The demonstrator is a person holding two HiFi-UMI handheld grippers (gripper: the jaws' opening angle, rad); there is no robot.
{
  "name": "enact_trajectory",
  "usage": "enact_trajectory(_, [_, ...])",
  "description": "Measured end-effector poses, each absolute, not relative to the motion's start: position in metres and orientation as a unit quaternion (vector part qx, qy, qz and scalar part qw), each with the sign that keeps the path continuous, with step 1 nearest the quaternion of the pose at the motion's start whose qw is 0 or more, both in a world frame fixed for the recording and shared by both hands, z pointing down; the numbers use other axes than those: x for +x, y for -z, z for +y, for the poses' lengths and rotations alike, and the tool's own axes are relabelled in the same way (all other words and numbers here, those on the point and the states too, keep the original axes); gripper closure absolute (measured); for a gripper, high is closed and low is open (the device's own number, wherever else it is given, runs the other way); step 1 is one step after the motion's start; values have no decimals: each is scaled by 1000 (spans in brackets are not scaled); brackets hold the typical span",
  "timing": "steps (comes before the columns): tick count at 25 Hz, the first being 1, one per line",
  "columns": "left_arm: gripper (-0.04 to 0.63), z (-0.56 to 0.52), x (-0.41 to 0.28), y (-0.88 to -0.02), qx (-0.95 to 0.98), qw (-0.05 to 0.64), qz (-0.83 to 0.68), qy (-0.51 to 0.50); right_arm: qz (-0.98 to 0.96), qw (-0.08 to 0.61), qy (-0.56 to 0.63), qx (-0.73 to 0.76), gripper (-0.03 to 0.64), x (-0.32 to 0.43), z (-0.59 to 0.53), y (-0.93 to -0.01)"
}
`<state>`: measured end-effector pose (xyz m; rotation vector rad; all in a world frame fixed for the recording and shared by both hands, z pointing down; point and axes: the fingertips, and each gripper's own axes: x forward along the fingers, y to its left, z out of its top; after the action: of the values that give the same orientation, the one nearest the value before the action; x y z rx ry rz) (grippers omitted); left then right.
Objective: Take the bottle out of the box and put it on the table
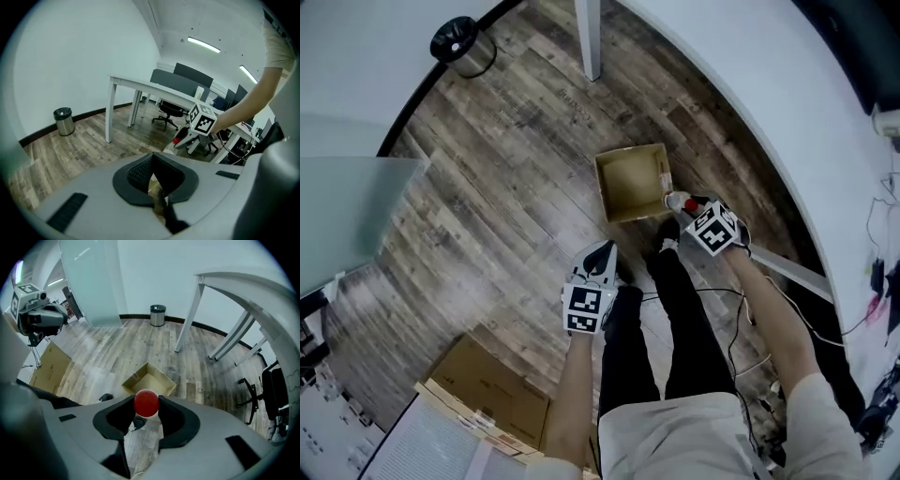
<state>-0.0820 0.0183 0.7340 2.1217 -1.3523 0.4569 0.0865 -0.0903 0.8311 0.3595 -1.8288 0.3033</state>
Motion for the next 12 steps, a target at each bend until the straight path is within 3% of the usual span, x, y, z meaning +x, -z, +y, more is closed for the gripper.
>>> enact_trajectory(12, [581, -5, -37, -601, 842, 241, -451, -170, -791, 576, -116, 170, 436, 105, -74, -660])
